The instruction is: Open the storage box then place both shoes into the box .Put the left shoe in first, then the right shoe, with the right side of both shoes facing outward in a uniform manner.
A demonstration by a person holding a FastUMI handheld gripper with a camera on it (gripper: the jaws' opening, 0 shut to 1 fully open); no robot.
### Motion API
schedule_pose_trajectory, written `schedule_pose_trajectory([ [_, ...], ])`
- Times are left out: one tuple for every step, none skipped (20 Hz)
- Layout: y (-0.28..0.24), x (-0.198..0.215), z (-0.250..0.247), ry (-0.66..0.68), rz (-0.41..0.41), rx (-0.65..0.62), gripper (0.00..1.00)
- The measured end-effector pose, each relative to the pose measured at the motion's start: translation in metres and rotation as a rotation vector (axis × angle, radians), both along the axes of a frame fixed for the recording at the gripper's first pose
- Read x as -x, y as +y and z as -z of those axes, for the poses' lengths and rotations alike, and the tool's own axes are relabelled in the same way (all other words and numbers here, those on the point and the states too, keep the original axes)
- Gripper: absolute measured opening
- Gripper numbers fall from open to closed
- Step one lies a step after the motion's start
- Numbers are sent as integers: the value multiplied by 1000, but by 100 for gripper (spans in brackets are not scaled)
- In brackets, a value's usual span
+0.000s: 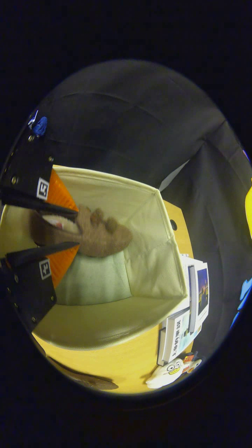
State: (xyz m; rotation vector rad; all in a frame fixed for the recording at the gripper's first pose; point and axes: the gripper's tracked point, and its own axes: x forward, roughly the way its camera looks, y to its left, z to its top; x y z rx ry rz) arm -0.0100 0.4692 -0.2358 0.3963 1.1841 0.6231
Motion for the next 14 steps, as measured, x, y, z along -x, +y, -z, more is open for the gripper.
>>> schedule_pose_trajectory([
  [1,2,-6,-15,1,-27,74],
  [0,-2,-16,-25,-1,-50,100],
  [-3,-5,-24,-44,-1,-63,98],
  [-10,-7,-33,-67,-2,-73,98],
  [-15,-9,-40,-87,-3,-80,98],
  [-23,-10,-48,-103,-7,-83,98],
  [-30,-11,-56,-121,-9,-88,98],
  [-38,-13,-63,-142,-6,-94,98],
  [-47,-16,-71,-165,-6,-98,98],
  [-56,-17,-77,-187,-5,-100,98],
  [-67,-21,-80,-204,-1,-96,98],
  [-79,-23,-82,-218,0,-92,98],
  [-91,-26,-85,-233,6,-88,98],
  [-105,-28,-86,-249,12,-79,97],
])
